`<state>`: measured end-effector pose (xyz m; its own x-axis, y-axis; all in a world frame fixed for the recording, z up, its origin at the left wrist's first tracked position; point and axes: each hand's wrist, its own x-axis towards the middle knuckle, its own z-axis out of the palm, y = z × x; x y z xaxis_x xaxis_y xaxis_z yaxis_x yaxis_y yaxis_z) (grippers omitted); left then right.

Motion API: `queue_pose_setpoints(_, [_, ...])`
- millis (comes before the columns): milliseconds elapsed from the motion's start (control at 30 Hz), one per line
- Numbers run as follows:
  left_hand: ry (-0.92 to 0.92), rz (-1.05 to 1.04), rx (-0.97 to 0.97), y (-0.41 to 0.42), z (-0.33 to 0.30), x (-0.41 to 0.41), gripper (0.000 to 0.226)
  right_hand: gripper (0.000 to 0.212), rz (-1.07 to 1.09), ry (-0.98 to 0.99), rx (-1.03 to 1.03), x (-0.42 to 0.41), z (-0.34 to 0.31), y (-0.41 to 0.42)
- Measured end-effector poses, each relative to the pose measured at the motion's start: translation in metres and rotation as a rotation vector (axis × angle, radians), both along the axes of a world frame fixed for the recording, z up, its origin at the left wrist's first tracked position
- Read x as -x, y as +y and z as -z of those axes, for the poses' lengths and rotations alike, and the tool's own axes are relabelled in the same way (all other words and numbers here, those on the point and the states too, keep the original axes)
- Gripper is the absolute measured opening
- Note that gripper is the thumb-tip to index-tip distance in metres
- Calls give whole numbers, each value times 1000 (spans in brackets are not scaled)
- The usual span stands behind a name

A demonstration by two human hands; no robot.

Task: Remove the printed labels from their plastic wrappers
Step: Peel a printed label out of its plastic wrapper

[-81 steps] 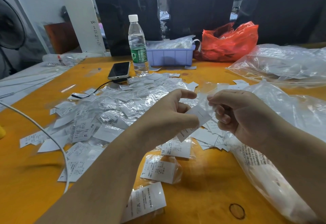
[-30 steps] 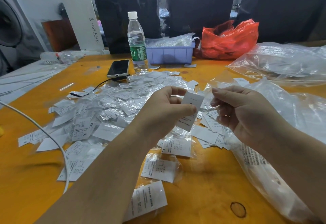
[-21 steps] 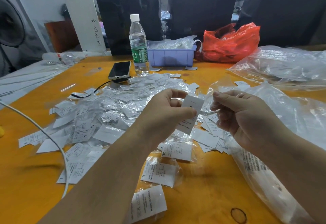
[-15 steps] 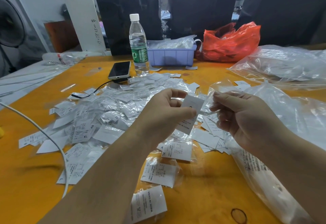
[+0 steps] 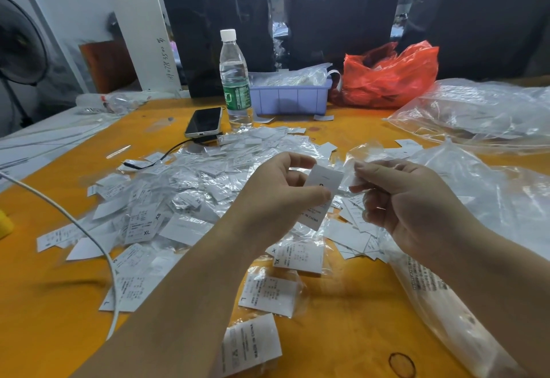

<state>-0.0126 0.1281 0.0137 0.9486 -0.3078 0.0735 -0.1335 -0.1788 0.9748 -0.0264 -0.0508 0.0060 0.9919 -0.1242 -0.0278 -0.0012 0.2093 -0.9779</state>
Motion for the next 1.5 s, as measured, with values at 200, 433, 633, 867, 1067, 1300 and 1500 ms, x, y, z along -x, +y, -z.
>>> queue_pose_setpoints(200, [-66,-25,-55,-3,4,1,38,13,-22,-8,29,0,3,3])
queue_pose_setpoints(433, [-66,-104,-50,-5,4,2,33,28,-21,-52,49,3,-2,4])
queue_pose_setpoints(633, [-76,-110,-14,-9,4,5,14,23,-62,-79,58,4,-2,5])
queue_pose_setpoints(867, [-35,-20,11,-5,1,6,9,19,-76,-75,32,4,-1,4])
queue_pose_setpoints(1067, [-13,39,4,-5,2,5,7,6,-109,-96,43,3,0,3])
queue_pose_setpoints(1300, [36,139,-39,-6,2,6,12,7,-153,-111,64,5,-1,4])
queue_pose_setpoints(1500, [42,175,-17,-5,-1,7,14,25,-215,-104,125,6,-2,4])
